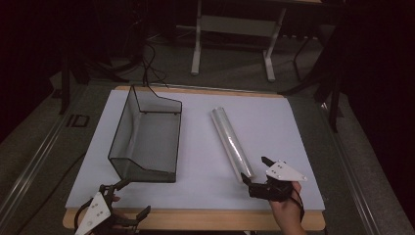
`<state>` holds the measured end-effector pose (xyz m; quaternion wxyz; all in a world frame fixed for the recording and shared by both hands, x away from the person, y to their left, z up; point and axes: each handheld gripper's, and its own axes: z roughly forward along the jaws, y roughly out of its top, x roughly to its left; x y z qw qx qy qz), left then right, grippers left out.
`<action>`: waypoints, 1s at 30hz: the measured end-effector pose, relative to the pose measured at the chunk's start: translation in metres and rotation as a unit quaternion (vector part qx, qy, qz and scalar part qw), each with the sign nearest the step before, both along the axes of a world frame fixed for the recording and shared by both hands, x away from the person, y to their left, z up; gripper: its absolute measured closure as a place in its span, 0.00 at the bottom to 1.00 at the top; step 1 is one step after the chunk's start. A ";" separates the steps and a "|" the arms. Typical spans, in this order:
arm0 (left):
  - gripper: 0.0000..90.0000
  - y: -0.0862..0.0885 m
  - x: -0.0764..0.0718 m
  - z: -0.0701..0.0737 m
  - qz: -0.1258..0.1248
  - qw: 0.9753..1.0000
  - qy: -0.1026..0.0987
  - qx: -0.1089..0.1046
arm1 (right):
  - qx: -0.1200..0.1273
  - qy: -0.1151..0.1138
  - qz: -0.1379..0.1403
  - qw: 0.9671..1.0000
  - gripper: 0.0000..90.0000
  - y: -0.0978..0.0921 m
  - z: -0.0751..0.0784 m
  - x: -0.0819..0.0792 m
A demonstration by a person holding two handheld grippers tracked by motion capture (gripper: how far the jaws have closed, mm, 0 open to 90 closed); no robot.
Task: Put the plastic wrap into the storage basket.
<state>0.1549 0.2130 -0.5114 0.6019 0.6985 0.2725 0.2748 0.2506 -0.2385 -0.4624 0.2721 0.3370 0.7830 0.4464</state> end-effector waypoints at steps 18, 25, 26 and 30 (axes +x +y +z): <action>0.02 -0.001 -0.001 0.002 -0.007 1.000 0.002 -0.002 | -0.045 -0.007 0.021 0.999 0.12 0.021 0.027 -0.002; 0.02 -0.002 -0.001 0.001 -0.013 1.000 0.005 -0.003 | -0.047 0.033 0.000 0.998 0.11 0.027 0.050 0.014; 0.02 -0.002 -0.001 0.001 -0.014 1.000 0.005 -0.002 | -0.053 0.040 -0.006 0.998 0.10 0.028 0.053 0.019; 0.02 -0.003 -0.001 0.001 -0.018 1.000 0.006 -0.003 | -0.046 0.055 -0.004 0.997 0.10 0.033 0.061 0.030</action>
